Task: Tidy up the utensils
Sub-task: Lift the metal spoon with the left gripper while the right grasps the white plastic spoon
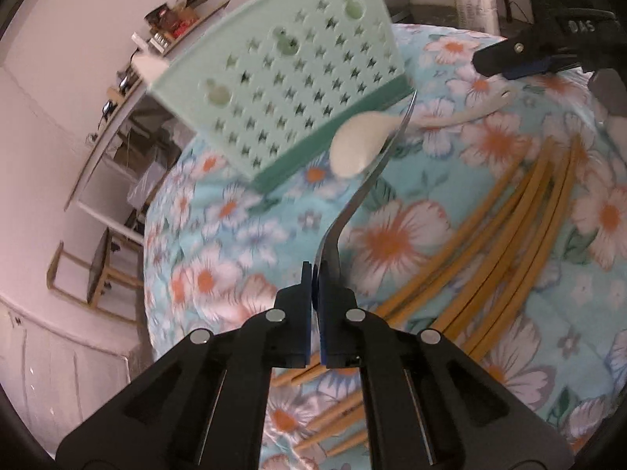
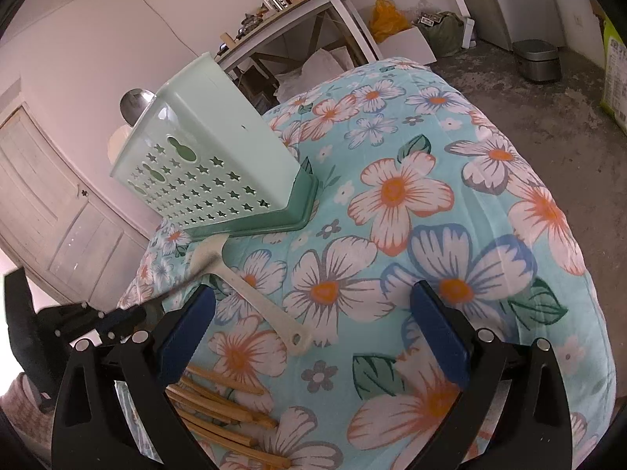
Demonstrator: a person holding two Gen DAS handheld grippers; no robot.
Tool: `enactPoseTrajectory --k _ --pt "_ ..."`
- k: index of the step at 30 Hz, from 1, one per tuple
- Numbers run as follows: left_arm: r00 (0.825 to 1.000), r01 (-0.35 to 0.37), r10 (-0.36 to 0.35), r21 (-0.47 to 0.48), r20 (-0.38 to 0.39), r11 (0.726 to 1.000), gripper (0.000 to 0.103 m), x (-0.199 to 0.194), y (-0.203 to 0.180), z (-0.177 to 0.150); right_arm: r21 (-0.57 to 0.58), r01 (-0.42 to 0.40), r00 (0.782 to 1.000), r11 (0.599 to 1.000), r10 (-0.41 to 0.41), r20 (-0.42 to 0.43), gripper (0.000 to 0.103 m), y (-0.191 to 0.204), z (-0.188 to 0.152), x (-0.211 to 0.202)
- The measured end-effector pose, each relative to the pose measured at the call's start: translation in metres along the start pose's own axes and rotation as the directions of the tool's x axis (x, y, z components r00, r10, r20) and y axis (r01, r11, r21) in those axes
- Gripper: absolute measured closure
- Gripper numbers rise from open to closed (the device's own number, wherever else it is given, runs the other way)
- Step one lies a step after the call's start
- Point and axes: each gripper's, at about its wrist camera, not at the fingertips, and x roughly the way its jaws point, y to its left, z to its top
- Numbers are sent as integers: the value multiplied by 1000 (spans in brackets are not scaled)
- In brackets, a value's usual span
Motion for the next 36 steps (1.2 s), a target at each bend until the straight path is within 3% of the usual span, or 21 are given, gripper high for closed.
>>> enactPoseTrajectory --k 7,14,18,23,33,36 --pt "998 66 -63 -182 23 981 92 16 23 -13 2 -4 1000 1000 4 1 6 -1 0 0" --pt "983 182 -175 -334 52 925 86 27 33 -30 -6 8 1000 1000 -8 -4 6 0 0 2" --pt "986 165 -149 -334 71 928 87 24 27 -34 -11 15 1000 1000 -15 -7 6 2 0 3" --pt "984 169 -137 -381 110 909 100 13 32 -37 -32 41 999 999 -42 -17 6 6 0 6" --pt "985 126 -61 -422 162 898 100 -31 36 -52 19 -23 1000 1000 23 -3 6 -5 0 1" --pt "986 108 -37 -445 165 889 100 -42 39 -60 -5 6 1000 1000 -6 -23 6 -2 1 1"
